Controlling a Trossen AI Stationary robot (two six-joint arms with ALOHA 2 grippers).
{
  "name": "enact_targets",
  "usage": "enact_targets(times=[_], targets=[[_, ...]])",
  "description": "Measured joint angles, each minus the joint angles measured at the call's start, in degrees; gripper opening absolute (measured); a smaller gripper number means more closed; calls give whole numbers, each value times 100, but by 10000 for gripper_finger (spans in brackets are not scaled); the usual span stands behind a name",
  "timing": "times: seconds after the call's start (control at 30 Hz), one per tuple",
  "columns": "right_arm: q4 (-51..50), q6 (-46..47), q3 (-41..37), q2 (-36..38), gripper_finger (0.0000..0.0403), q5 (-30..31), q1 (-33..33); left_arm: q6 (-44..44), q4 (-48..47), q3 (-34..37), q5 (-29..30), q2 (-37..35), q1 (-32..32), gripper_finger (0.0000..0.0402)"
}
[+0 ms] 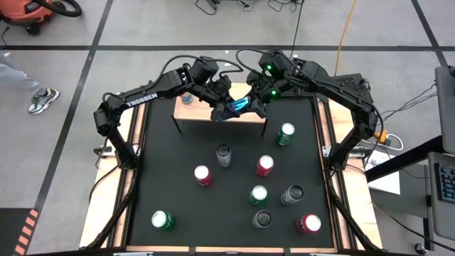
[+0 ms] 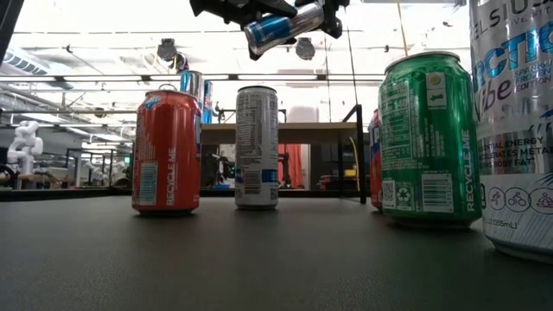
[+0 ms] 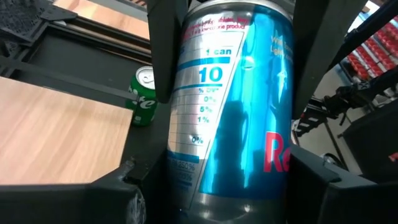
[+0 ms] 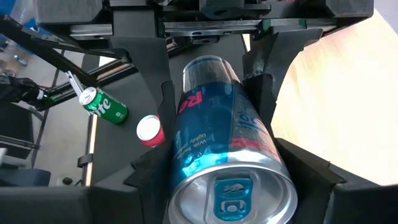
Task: Place canned beverage on shelf
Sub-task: Put the blue soda can on the shelf
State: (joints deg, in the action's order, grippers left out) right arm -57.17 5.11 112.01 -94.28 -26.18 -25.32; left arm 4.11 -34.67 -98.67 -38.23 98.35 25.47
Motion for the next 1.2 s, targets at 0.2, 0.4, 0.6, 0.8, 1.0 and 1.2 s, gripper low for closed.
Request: enact_targets(times=[0.2, 0.4, 0.6, 0.8, 1.0, 1.2], targets=[[53, 302, 0, 109, 269, -93, -85, 77, 176, 0, -254, -4, 11, 227], [151, 522, 0, 262, 306, -102, -186, 243, 522, 0, -437, -4, 11, 226], [457, 727, 0, 464, 327, -87, -392, 606, 1040, 0, -486, -65, 67, 226], [1362, 879, -6, 833, 338, -56, -696, 995, 1610, 0, -567, -197, 163, 226], [2141, 943, 9, 1176, 338, 61, -1013, 1220, 2205, 0, -665, -393, 196, 226], [1630, 920, -56, 1518, 338, 465, -1172, 1847, 3271, 9, -507, -482, 296, 226]])
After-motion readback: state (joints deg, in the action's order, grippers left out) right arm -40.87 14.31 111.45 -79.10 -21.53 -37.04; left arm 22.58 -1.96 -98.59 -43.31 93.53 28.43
